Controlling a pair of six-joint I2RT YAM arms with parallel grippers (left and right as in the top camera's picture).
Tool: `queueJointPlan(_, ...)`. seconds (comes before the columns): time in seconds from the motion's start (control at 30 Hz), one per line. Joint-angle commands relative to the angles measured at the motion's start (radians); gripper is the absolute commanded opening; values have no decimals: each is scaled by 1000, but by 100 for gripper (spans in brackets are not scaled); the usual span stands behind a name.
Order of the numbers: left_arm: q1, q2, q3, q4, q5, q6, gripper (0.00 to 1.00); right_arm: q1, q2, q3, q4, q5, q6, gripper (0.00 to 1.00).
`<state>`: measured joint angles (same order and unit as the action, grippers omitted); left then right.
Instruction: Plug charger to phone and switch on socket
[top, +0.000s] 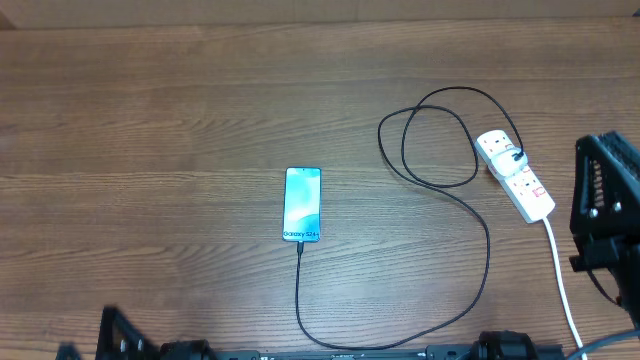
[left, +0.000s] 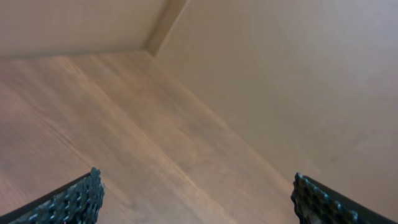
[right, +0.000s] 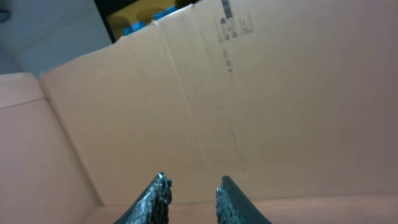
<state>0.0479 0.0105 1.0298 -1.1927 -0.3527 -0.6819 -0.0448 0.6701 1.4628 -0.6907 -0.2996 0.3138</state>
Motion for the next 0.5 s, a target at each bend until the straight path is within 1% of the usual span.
queueJointPlan(0.0,3,-5,-165,121,0,-70,99,5,-42,1,10,-56,0,27)
queueJointPlan(0.13,2,-5,-392,394,40,-47,100,5,-64,1,26,-112,0,28)
queueJointPlan(0.23,3,-5,-563,604,87,67,100,5,-78,3,42,-147,0,28)
queueJointPlan(0.27,3,-5,-621,677,119,117,100,5,-80,3,52,-153,0,28)
queueJointPlan(0.33,3,-5,-716,798,193,176,99,5,-82,5,82,-164,0,30)
queueJointPlan(0.4,3,-5,-788,886,259,188,100,5,-82,5,124,-168,0,33)
queueJointPlan(0.47,3,-5,-845,945,295,188,100,5,-82,5,187,-166,0,33)
